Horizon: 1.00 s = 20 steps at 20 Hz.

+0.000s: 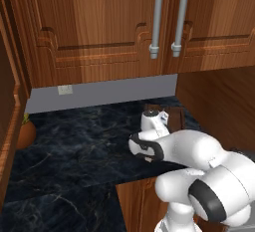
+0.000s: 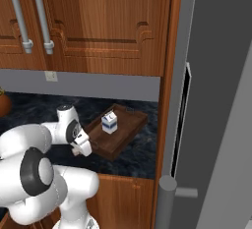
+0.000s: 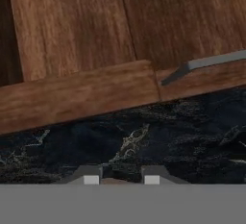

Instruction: Take out the milk from the fridge and place it on the tray on the counter. Then take the sugar cube near the tray and place it in the tray.

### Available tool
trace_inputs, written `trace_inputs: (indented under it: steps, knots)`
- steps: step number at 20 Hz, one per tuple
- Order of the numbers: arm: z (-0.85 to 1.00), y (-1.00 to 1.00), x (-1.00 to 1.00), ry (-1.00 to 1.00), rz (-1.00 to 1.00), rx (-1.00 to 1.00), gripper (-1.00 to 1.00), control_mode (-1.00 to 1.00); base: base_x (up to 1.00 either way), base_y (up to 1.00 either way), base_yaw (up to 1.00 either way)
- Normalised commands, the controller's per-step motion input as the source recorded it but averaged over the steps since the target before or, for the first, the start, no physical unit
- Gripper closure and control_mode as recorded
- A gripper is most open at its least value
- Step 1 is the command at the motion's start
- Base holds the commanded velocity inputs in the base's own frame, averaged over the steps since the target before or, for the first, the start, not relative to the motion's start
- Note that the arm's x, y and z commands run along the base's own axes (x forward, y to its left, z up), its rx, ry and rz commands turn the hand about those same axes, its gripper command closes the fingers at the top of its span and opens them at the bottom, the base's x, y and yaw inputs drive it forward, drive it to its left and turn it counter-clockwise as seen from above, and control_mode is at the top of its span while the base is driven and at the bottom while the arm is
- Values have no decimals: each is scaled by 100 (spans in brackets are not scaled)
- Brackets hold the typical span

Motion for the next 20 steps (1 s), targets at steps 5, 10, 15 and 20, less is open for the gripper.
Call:
trace_inputs:
  steps: [5,10,15,20]
  knots:
    - [60,-12,-29,-10,0,0,100,-100,0,0,0]
    - [43,-49,0,-27,0,0,100,-100,0,0,0]
    - [38,-38,5,-23,0,2,100,-100,0,0,0]
    - [5,-21,20,-4,1,1,100,-100,0,0,0]
